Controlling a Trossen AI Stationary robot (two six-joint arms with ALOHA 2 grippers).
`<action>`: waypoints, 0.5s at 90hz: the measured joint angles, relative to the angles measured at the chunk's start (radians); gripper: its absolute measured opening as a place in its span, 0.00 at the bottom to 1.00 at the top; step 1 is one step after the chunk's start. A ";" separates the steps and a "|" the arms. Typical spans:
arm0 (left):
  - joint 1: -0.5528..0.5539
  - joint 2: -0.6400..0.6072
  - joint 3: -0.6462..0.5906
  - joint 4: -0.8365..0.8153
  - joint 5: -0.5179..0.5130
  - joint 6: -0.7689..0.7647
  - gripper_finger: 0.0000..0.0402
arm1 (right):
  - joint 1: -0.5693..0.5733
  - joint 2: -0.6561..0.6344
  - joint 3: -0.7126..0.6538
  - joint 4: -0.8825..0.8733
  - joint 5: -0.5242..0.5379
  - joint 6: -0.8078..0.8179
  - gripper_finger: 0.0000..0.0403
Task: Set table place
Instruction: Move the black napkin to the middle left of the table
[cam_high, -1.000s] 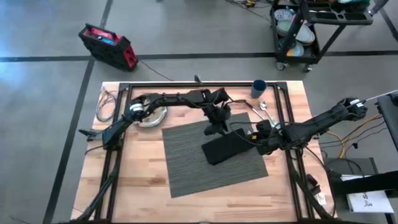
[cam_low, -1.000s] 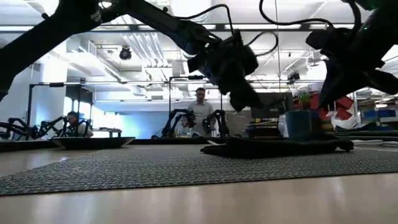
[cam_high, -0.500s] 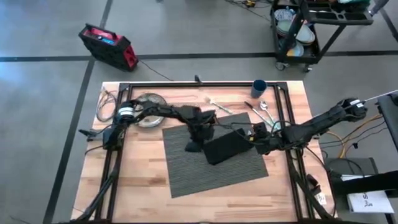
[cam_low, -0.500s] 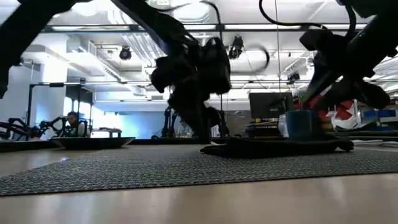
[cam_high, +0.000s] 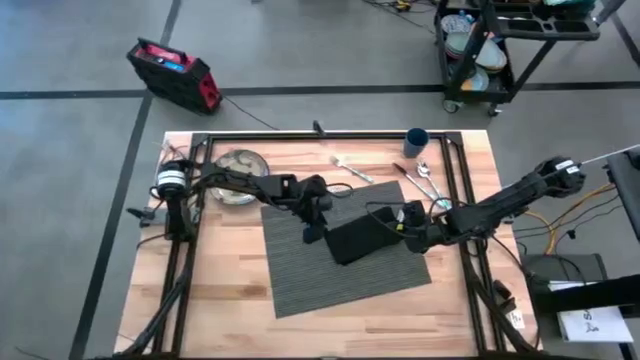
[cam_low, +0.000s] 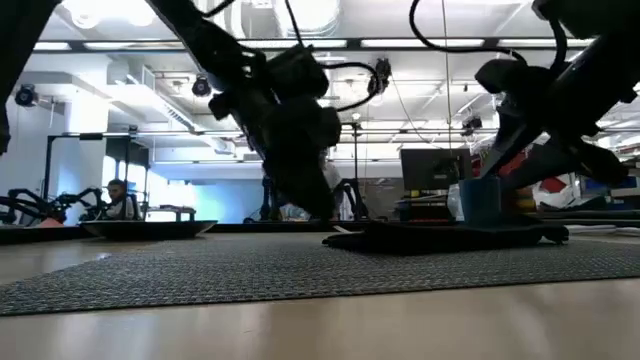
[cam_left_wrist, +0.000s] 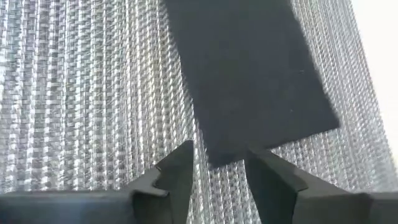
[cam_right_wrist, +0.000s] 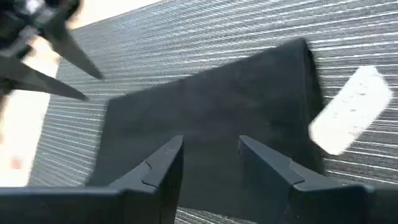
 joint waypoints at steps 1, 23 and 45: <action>-0.002 0.000 -0.003 0.006 0.000 -0.008 0.34 | 0.000 0.001 0.000 -0.003 0.001 0.000 0.33; -0.039 0.006 -0.026 0.033 -0.051 -0.014 0.34 | 0.000 0.013 -0.002 0.016 0.005 0.003 0.30; -0.052 0.008 -0.027 0.040 -0.114 0.032 0.28 | 0.000 0.013 -0.002 0.012 0.005 -0.002 0.28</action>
